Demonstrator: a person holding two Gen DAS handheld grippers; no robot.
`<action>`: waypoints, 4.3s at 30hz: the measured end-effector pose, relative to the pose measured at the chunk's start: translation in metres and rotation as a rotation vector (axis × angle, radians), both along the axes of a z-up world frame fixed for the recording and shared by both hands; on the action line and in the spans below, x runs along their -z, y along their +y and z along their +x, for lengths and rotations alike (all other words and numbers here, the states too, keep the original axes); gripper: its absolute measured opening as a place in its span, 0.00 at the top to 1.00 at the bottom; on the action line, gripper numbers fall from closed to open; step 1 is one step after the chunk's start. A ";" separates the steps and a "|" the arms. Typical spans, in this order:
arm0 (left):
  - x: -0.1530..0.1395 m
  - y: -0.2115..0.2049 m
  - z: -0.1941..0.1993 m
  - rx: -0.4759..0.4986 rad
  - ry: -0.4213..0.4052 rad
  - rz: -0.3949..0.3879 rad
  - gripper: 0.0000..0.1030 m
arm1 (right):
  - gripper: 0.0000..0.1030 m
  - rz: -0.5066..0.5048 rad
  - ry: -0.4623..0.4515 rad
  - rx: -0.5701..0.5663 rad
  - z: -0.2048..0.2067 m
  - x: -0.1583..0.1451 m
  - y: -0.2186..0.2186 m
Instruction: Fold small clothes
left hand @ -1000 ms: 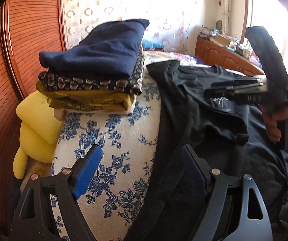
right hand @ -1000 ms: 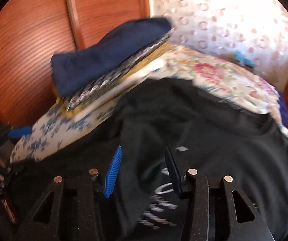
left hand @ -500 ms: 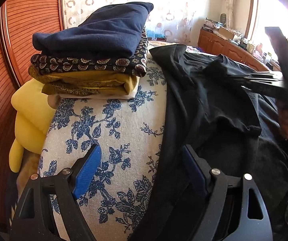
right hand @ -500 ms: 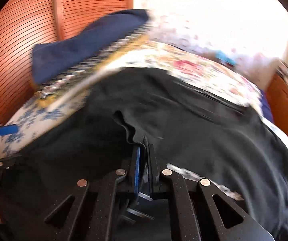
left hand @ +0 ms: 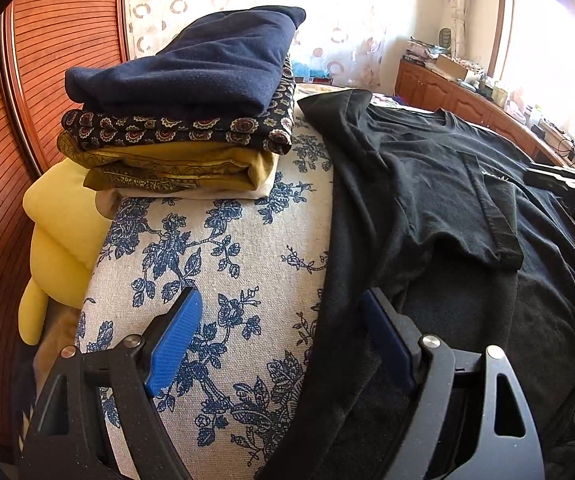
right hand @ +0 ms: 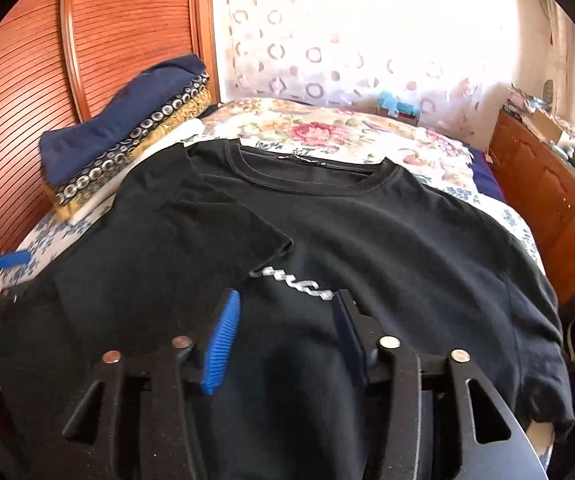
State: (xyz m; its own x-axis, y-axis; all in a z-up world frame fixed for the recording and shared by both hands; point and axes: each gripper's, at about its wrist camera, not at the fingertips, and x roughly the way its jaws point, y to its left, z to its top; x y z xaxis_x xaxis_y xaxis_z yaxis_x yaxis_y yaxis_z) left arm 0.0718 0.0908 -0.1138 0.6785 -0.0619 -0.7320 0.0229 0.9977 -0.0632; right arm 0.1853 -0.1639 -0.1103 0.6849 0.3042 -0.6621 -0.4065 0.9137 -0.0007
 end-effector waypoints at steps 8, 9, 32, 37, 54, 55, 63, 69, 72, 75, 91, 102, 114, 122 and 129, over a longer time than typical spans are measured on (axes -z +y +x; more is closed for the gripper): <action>0.000 0.000 0.000 0.000 -0.002 0.001 0.20 | 0.45 -0.017 0.000 0.068 -0.046 0.008 -0.067; 0.000 0.000 0.000 0.000 -0.002 0.000 0.20 | 0.45 -0.014 -0.002 0.085 -0.053 0.007 -0.080; -0.065 -0.125 0.026 0.327 -0.157 -0.025 0.20 | 0.46 0.198 0.154 0.434 -0.097 0.020 -0.276; -0.066 -0.156 0.033 0.392 -0.203 -0.021 0.20 | 0.90 0.190 0.144 0.409 -0.059 0.006 -0.273; -0.063 -0.173 0.026 0.364 -0.183 -0.020 0.20 | 0.95 0.191 -0.093 0.063 -0.074 -0.049 -0.152; -0.064 -0.172 0.024 0.364 -0.184 -0.021 0.20 | 0.95 0.183 -0.078 0.051 -0.077 -0.045 -0.148; -0.066 -0.175 0.018 0.362 -0.203 -0.010 0.20 | 0.64 0.105 0.007 0.037 -0.098 -0.027 -0.154; -0.063 -0.177 0.017 0.365 -0.201 -0.015 0.20 | 0.61 0.130 0.013 0.097 -0.120 -0.031 -0.186; -0.063 -0.177 0.017 0.364 -0.199 -0.018 0.20 | 0.61 0.133 0.019 0.154 -0.122 -0.032 -0.195; -0.063 -0.177 0.017 0.364 -0.201 -0.016 0.20 | 0.61 0.135 0.035 0.225 -0.121 -0.033 -0.208; -0.062 -0.178 0.013 0.364 -0.200 -0.016 0.20 | 0.61 0.119 0.095 0.392 -0.066 -0.012 -0.212; -0.057 -0.179 0.013 0.367 -0.187 -0.016 0.20 | 0.69 0.234 0.215 0.438 -0.047 0.002 -0.239; -0.056 -0.175 0.015 0.353 -0.191 -0.027 0.20 | 0.97 0.191 0.062 0.397 -0.062 -0.029 -0.228; -0.056 -0.168 0.016 0.333 -0.193 -0.040 0.20 | 0.98 0.191 -0.052 0.146 -0.066 -0.090 -0.148; -0.056 -0.165 0.017 0.322 -0.192 -0.045 0.20 | 0.81 0.145 -0.080 -0.011 -0.045 -0.119 -0.075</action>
